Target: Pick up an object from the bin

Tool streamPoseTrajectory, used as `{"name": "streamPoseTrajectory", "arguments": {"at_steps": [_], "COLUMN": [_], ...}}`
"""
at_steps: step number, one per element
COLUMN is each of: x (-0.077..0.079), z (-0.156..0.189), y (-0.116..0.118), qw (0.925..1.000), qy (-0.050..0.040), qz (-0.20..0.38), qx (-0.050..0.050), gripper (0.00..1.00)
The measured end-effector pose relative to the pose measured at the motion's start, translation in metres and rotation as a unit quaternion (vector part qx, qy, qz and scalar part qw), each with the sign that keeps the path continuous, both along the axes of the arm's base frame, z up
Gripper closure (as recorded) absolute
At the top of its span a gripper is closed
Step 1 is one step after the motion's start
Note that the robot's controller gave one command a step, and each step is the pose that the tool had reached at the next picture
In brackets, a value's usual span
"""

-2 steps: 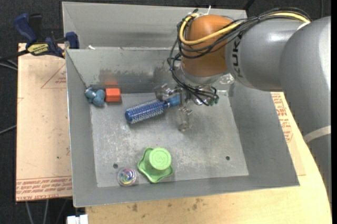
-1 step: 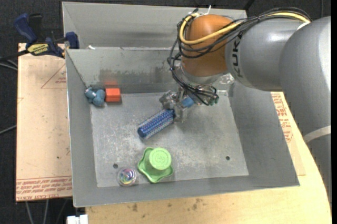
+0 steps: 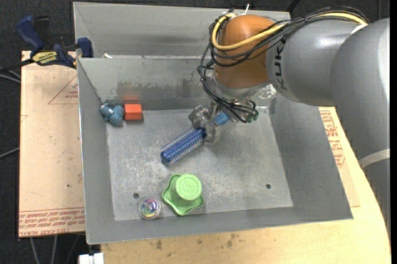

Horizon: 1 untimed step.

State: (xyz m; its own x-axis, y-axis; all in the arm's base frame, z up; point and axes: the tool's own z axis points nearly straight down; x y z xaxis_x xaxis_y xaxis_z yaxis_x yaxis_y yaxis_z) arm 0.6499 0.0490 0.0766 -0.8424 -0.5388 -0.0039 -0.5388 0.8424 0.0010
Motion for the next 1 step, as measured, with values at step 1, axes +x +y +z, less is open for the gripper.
{"name": "streamPoseTrajectory", "arguments": {"at_steps": [1], "x": [0.0009], "z": [0.0443], "y": [0.0008], "qw": [1.0000], "qy": [-0.0016], "qz": [0.000], "qx": [0.000], "gripper": [1.00]}}
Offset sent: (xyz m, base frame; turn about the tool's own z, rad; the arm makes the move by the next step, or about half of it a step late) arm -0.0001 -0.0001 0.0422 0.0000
